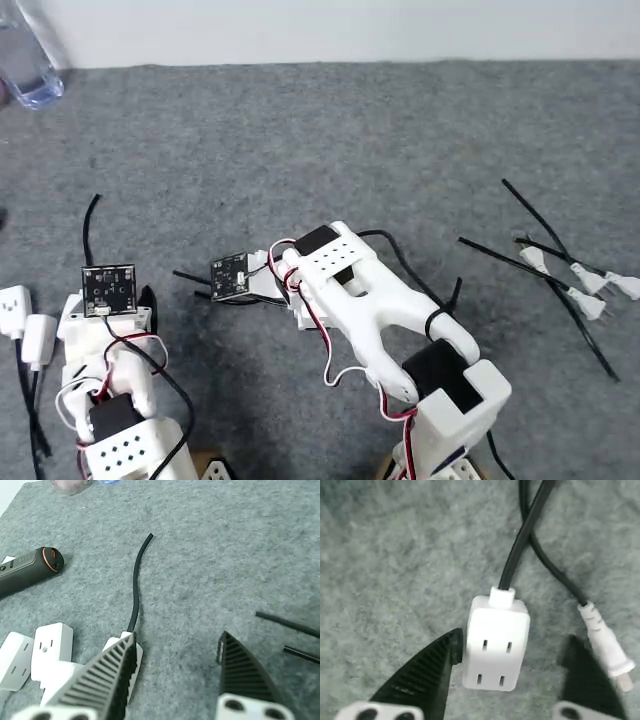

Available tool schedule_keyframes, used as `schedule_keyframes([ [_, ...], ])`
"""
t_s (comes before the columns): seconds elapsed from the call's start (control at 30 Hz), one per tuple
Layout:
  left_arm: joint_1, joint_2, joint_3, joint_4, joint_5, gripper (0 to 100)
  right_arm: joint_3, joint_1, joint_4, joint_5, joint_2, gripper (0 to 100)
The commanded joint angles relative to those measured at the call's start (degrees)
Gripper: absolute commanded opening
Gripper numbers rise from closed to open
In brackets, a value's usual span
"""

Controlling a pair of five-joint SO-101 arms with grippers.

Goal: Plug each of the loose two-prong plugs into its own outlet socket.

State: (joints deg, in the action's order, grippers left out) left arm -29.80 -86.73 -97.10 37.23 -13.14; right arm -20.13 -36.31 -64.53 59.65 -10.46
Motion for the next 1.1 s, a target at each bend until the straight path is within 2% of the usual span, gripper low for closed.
schedule_keyframes([
  [0.0, 0.0, -0.7, 1.8, -0.1, 0.4, 25, 3.7, -0.3, -2.3, -0.4, 0.9, 38.3],
  [0.23, 0.0, -0.7, 1.8, -0.1, 0.4, 25, 10.9, 1.3, -6.2, -0.2, 0.8, 38.3],
  [0.4, 0.0, -0.7, 1.8, -0.1, 0.4, 25, 17.3, 2.2, -7.3, 2.9, 0.2, 38.1],
  [0.6, 0.0, -0.7, 1.8, -0.2, 0.4, 25, 21.2, 3.2, -7.1, 4.9, -0.2, 26.8],
  [1.07, 0.0, -0.7, 1.8, -0.2, 0.4, 25, 37.3, 6.5, -11.2, 6.2, -21.3, 27.8],
])
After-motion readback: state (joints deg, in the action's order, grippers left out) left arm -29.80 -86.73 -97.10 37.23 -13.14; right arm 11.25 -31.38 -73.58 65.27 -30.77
